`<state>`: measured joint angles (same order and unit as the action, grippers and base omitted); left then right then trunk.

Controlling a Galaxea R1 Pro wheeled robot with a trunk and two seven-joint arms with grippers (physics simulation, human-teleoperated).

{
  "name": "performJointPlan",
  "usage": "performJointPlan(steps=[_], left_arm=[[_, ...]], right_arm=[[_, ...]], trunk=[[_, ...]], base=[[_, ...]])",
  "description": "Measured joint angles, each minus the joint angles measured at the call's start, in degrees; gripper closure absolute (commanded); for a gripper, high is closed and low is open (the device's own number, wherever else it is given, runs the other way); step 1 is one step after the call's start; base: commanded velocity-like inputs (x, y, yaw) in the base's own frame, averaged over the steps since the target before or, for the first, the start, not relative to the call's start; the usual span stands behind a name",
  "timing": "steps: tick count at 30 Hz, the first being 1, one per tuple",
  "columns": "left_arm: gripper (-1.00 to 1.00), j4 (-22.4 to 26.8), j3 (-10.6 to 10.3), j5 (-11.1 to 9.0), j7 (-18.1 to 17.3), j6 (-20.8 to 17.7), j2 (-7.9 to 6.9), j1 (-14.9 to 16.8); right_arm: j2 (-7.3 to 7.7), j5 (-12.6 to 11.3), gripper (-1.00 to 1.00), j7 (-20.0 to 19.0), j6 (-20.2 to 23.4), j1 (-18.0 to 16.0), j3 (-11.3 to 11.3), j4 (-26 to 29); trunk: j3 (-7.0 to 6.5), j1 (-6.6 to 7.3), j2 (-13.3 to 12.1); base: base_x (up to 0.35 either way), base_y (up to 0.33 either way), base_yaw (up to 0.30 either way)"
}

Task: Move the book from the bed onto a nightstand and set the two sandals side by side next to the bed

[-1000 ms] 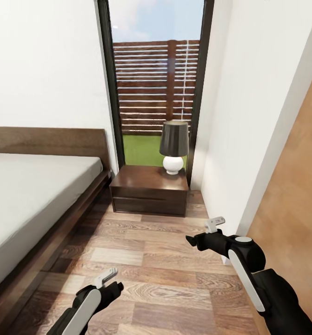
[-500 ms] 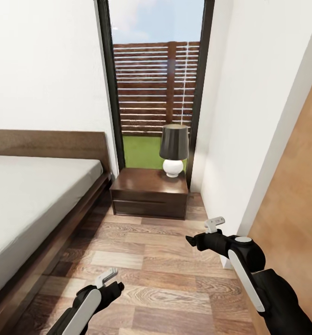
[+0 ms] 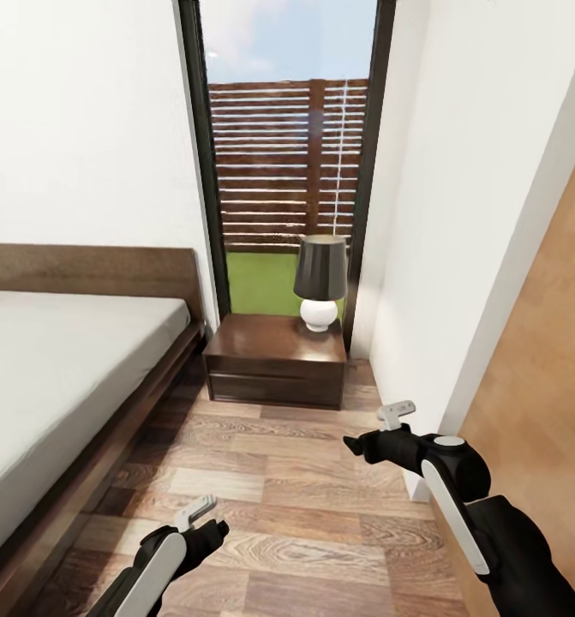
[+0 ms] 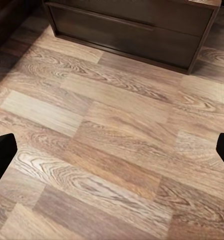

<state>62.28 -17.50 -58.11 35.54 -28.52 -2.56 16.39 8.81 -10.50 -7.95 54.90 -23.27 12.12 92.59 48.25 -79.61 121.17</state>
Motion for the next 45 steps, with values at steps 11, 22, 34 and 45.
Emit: performJointPlan(steps=[11, 22, 34, 45], left_arm=[[-1.0, -0.4, 0.1, 0.0, -0.2, 0.1, 0.07, 0.0], [-1.0, -0.5, 0.1, 0.2, -0.1, 2.2, 0.05, 0.0], [-1.0, -0.9, 0.1, 0.1, -0.1, 2.6, 0.0, 0.0], [-1.0, -1.2, 0.2, 0.1, -0.1, 2.7, -0.01, 0.0]], right_arm=[[0.11, 0.0, -1.0, 0.0, -0.1, 0.0, 0.0, 0.0], [0.17, 0.0, -1.0, 0.0, 0.2, 0.1, 0.1, 0.0], [0.13, 0.1, -1.0, 0.0, 0.2, 0.1, 0.1, 0.0], [-0.13, 0.0, -1.0, 0.0, 0.4, 0.1, 0.2, 0.0]], trunk=[[-1.97, 2.42, -4.4], [-3.95, 4.83, -8.8], [-6.1, 7.47, -13.6], [-8.08, 9.89, -18.1]], base=[[0.0, 0.0, 0.0], [0.0, 0.0, 0.0], [0.0, 0.0, 0.0], [0.0, 0.0, 0.0]])
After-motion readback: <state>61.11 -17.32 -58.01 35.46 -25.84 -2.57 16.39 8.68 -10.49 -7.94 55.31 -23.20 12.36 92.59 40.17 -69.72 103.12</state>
